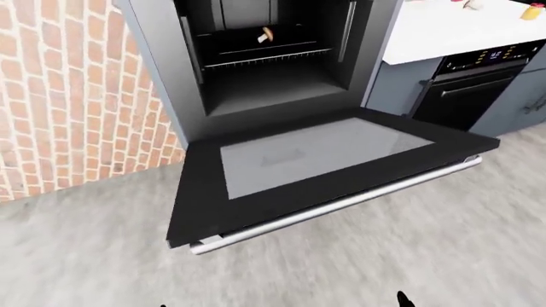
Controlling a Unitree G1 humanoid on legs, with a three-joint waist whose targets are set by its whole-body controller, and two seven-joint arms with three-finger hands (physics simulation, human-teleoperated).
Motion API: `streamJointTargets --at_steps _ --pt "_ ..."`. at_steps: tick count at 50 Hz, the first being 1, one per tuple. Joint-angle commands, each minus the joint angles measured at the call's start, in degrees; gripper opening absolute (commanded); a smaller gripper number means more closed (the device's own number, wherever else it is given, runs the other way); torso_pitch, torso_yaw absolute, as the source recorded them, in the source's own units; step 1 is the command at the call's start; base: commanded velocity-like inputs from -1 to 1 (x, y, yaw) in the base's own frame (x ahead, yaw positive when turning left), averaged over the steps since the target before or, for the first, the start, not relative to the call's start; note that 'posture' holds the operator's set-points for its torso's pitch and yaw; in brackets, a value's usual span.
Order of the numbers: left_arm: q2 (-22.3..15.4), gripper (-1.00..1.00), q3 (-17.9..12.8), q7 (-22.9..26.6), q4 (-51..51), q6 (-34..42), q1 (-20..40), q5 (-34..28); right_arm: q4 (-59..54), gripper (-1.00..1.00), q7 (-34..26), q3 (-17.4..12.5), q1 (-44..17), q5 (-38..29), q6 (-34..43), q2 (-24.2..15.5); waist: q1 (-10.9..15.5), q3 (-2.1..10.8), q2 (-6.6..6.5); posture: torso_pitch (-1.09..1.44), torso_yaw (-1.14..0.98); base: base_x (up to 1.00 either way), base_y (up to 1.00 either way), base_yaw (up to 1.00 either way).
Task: Close the oven door.
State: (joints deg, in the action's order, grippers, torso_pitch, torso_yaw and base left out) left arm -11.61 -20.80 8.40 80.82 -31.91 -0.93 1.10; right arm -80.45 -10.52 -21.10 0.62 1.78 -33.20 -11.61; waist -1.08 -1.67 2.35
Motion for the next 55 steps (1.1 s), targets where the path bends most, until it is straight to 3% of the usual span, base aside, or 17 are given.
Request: streamJointTargets --at_steps 1,5,7,9,18,22,24,28,32,34,36,37,38,42,51,53,55 --pt "-1.18 1.00 -0.42 -0.56 -1.03 -1.52 0.27 0.63 0.64 1.00 -0.21 0.01 -0.34 -0.02 -1.10 -0.13 0.10 0.05 -0.37 0.00 0.00 0.00 0.34 0.00" --pt "-1.18 1.00 -0.27 -0.61 -1.02 -1.54 0.26 0.76 0.64 1.00 -0.19 0.00 -0.38 -0.05 -1.03 -0.14 0.23 0.10 -4.76 0.00 0.00 0.00 0.34 0.00" --pt "-1.22 1.00 -0.25 -0.58 -1.02 -1.47 0.30 0.81 0.64 1.00 -0.18 -0.01 -0.45 -0.07 -0.99 -0.14 0.14 1.68 -7.85 0.00 0.00 0.00 0.35 0.00" --pt "-1.32 1.00 -0.32 -0.43 -1.01 -1.31 0.41 0.89 0.64 1.00 -0.14 0.03 -0.46 -0.11 -0.99 -0.10 0.78 0.04 -6.23 0.00 0.00 0.00 0.35 0.00" --pt "-1.36 1.00 -0.45 -0.31 -1.01 -0.99 0.69 0.95 0.68 1.00 -0.06 0.14 -0.50 0.04 -1.21 0.04 0.66 -0.18 -1.30 0.00 0.00 0.00 0.35 0.00" --pt "-1.41 1.00 -0.59 -0.26 -1.01 -1.00 0.63 0.86 0.65 1.00 -0.06 0.29 -0.31 0.26 -1.34 0.04 0.48 0.21 2.70 0.00 0.00 0.00 0.35 0.00" --pt "-1.44 1.00 -0.64 -0.27 -1.01 -0.93 0.68 0.81 0.66 1.00 -0.10 0.34 -0.38 0.32 -1.26 -0.02 -0.06 0.04 0.69 0.00 0.00 0.00 0.35 0.00" --pt "-1.38 1.00 -0.66 -0.31 -1.01 -1.05 0.55 0.71 0.64 1.00 -0.14 0.33 -0.48 0.30 -1.11 -0.09 0.04 0.46 0.82 0.00 0.00 0.00 0.35 0.00" --pt "-1.24 1.00 -0.59 -0.43 -1.01 -1.25 0.35 0.69 0.63 1.00 -0.18 0.24 -0.37 0.20 -1.07 -0.14 0.16 -0.16 -1.90 0.00 0.00 0.00 0.35 0.00" --pt "-1.25 1.00 -0.56 -0.37 -1.01 -1.23 0.32 0.68 0.63 1.00 -0.23 0.19 -0.34 0.18 -1.08 -0.13 0.23 0.07 -4.54 0.00 0.00 0.00 0.34 0.00" --pt "-1.37 1.00 -0.62 -0.32 -1.00 -1.15 0.33 0.70 0.63 1.00 -0.22 0.13 -0.37 0.11 -1.03 -0.15 0.93 1.37 -9.44 0.00 0.00 0.00 0.36 0.00" --pt "-1.36 1.00 -0.62 -0.33 -1.00 -1.18 0.31 0.68 0.63 1.00 -0.22 0.09 -0.40 0.11 -0.99 -0.17 1.14 0.40 -5.34 0.00 0.00 0.00 0.35 0.00" --pt "-1.37 1.00 -0.64 -0.30 -1.00 -1.17 0.33 0.70 0.63 1.00 -0.21 0.07 -0.41 0.07 -1.00 -0.18 1.16 0.21 -6.19 0.00 0.00 0.00 0.34 0.00" --pt "-1.35 1.00 -0.64 -0.29 -1.01 -1.15 0.31 0.69 0.63 1.00 -0.16 0.03 -0.38 -0.07 -1.02 -0.12 1.27 0.25 -4.33 0.00 0.00 0.00 0.35 0.00" --pt "-1.28 1.00 -0.57 -0.29 -1.02 -1.08 0.60 0.85 0.65 1.00 -0.19 -0.05 -0.60 -0.11 -1.01 -0.11 0.58 0.12 2.52 0.00 0.00 0.00 0.35 0.00" --pt "-1.21 1.00 -0.51 -0.32 -1.01 -1.13 0.55 0.80 0.67 1.00 -0.08 0.05 -0.41 -0.11 -1.30 0.10 0.02 0.16 0.69 0.00 0.00 0.00 0.35 0.00" --pt "-1.24 1.00 -0.52 -0.33 -1.02 -1.15 0.48 0.86 0.69 1.00 0.12 0.36 -0.04 0.06 -1.74 0.30 -0.03 0.15 1.37 0.00 0.00 0.00 0.35 0.00"
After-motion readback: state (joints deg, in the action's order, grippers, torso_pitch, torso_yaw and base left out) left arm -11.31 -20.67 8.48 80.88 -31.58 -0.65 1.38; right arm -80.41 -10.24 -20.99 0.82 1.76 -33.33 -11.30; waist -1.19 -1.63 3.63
